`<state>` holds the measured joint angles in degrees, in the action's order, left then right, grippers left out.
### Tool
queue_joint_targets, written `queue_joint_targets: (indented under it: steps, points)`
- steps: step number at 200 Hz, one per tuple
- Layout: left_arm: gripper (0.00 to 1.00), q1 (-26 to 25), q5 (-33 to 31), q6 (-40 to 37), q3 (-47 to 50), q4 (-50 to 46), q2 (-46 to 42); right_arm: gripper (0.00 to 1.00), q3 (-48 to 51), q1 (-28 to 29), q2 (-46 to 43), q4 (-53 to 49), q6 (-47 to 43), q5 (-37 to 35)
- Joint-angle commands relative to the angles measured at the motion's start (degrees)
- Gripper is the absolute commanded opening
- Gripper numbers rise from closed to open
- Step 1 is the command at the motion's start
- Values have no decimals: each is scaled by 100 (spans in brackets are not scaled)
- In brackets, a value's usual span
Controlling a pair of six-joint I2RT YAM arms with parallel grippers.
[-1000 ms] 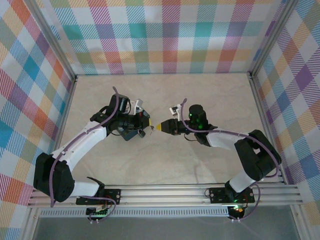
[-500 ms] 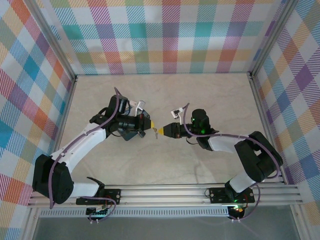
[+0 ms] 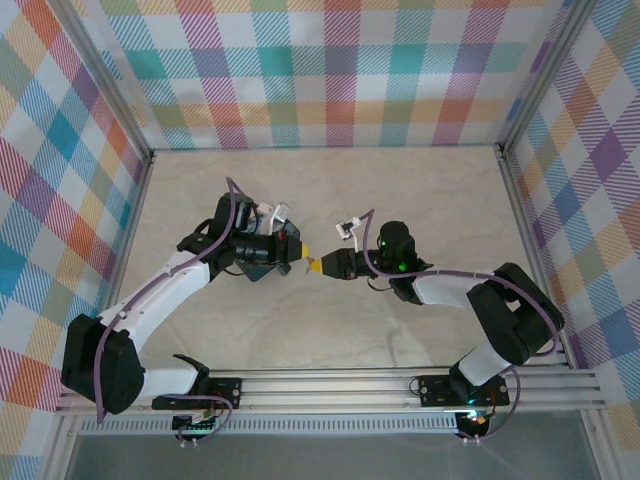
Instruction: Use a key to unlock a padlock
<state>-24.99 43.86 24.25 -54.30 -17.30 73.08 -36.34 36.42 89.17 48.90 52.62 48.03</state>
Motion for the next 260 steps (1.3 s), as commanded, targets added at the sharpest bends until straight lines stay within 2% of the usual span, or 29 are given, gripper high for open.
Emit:
queue_joint_targets:
  steps: [1, 70, 112, 178, 260]
  points:
    - [0, -22, 204, 190, 151, 430, -188, 29, -150, 57, 57, 252, 20, -6]
    - [0, -23, 281, 352, 320, 631, -284, 25, -122, 75, 24, 457, 108, -50]
    - [0, -32, 352, 476, 421, 794, -415, 19, -141, 87, 100, 611, 226, 1]
    - [0, -76, 535, 462, 479, 904, -456, 18, -129, 93, 145, 834, 352, -31]
    - [0, -176, 611, 484, 469, 904, -508, 12, -128, 93, 13, 694, 297, -120]
